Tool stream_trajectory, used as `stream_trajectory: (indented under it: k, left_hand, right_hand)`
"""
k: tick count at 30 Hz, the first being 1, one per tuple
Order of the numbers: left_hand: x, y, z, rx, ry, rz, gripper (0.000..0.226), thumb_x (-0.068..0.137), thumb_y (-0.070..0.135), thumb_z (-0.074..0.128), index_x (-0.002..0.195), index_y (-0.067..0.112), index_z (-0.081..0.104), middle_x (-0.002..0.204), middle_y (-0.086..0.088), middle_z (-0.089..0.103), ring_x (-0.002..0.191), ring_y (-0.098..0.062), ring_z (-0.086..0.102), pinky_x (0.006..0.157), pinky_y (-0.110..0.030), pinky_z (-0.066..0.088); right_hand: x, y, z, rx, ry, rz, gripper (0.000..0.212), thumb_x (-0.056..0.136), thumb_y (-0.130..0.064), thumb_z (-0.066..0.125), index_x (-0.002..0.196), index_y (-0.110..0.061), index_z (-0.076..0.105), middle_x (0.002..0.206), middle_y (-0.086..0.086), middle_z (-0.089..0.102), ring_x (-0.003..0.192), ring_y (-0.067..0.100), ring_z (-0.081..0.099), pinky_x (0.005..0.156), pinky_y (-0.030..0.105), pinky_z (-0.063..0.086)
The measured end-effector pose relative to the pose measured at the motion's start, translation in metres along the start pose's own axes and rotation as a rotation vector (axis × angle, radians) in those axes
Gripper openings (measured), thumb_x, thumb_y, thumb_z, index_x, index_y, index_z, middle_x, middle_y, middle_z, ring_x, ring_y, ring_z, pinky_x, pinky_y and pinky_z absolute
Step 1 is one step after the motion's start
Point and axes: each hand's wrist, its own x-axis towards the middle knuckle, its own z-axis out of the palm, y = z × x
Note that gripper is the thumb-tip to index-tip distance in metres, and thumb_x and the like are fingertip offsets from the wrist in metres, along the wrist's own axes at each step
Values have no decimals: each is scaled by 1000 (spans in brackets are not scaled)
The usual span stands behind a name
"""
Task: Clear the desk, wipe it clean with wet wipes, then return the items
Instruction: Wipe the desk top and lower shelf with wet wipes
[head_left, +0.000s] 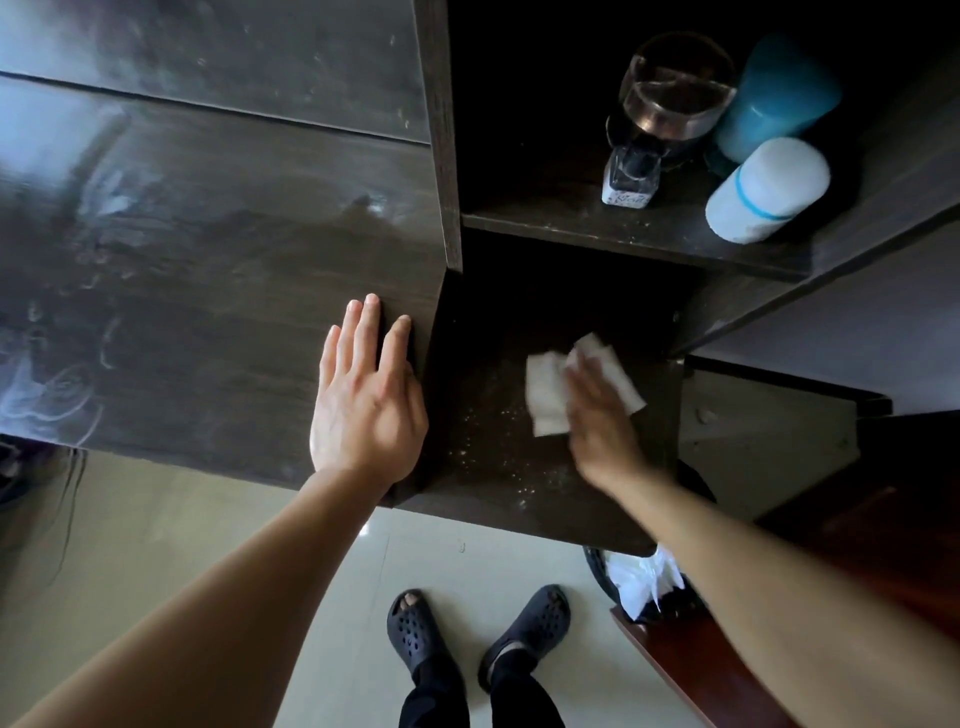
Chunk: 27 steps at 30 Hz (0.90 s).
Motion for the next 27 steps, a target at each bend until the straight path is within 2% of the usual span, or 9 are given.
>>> stream_trajectory:
  k: [5, 8, 11, 13, 15, 18, 21, 25, 27]
  left_hand:
    - [0, -1, 0, -9, -14, 1, 50, 89, 19, 34, 135, 3, 44, 150, -24, 29, 142, -38, 19, 118, -46, 14]
    - [0, -1, 2, -12, -5, 9, 49, 88, 17, 37, 135, 3, 44, 149, -25, 29, 141, -39, 20, 117, -48, 16]
    - [0, -2, 3, -11, 2, 12, 48, 89, 16, 38, 134, 3, 44, 149, -25, 29, 141, -40, 20, 117, -48, 16]
    - [-1, -2, 3, -22, 7, 19, 47, 89, 16, 38, 134, 2, 44, 149, -25, 29, 141, -40, 20, 117, -48, 15]
    - [-1, -3, 3, -28, 10, 26, 48, 89, 17, 36, 134, 2, 44, 149, -26, 29, 141, -40, 21, 117, -48, 15]
    - [-1, -4, 3, -21, 13, 37, 47, 89, 17, 35, 133, 2, 45, 148, -26, 30, 140, -40, 21, 117, -47, 16]
    - [-1, -4, 2, -28, 16, 42, 47, 89, 17, 35, 133, 2, 45, 148, -26, 30, 140, -40, 21, 116, -48, 17]
    - [-1, -4, 2, -34, 10, 46, 49, 90, 20, 33, 134, 2, 45, 148, -27, 29, 140, -41, 21, 117, -48, 16]
    - [-1, -4, 2, -33, 13, 47, 50, 89, 21, 31, 133, 2, 45, 149, -27, 29, 141, -40, 21, 117, -48, 16]
  right_hand:
    - [-95, -7, 16, -8, -139, -269, 63, 91, 8, 43, 146, -13, 22, 156, 1, 15, 145, 14, 9, 118, 33, 13]
    - [-75, 28, -7, -29, 17, -108, 51, 92, 1, 42, 143, -6, 33, 152, 10, 28, 143, 24, 22, 112, 42, 26]
    - [-67, 7, 6, -4, 198, 143, 45, 92, -2, 44, 137, 3, 42, 148, 20, 33, 140, 31, 26, 110, 50, 32]
    - [-87, -36, 38, 70, 227, 92, 56, 84, 15, 50, 138, 2, 41, 148, 20, 34, 141, 29, 24, 112, 49, 29]
    - [-115, -68, 62, 100, 158, -26, 67, 77, 25, 51, 138, -1, 41, 149, 13, 35, 142, 23, 24, 117, 37, 21]
    - [-127, -76, 57, 178, 78, -86, 65, 70, 27, 55, 126, -5, 57, 137, 6, 52, 132, 15, 40, 112, 20, 26]
    - [-107, -58, 15, 246, 121, 17, 48, 71, 18, 54, 107, -10, 70, 115, 0, 65, 111, 14, 59, 96, 29, 48]
    - [-57, -20, -53, 43, 387, 132, 42, 69, 23, 53, 102, 3, 69, 110, 19, 66, 105, 34, 61, 93, 42, 49]
    - [-46, -23, -48, -12, 344, 136, 48, 64, 26, 53, 105, 5, 67, 115, 21, 64, 111, 39, 57, 96, 47, 48]
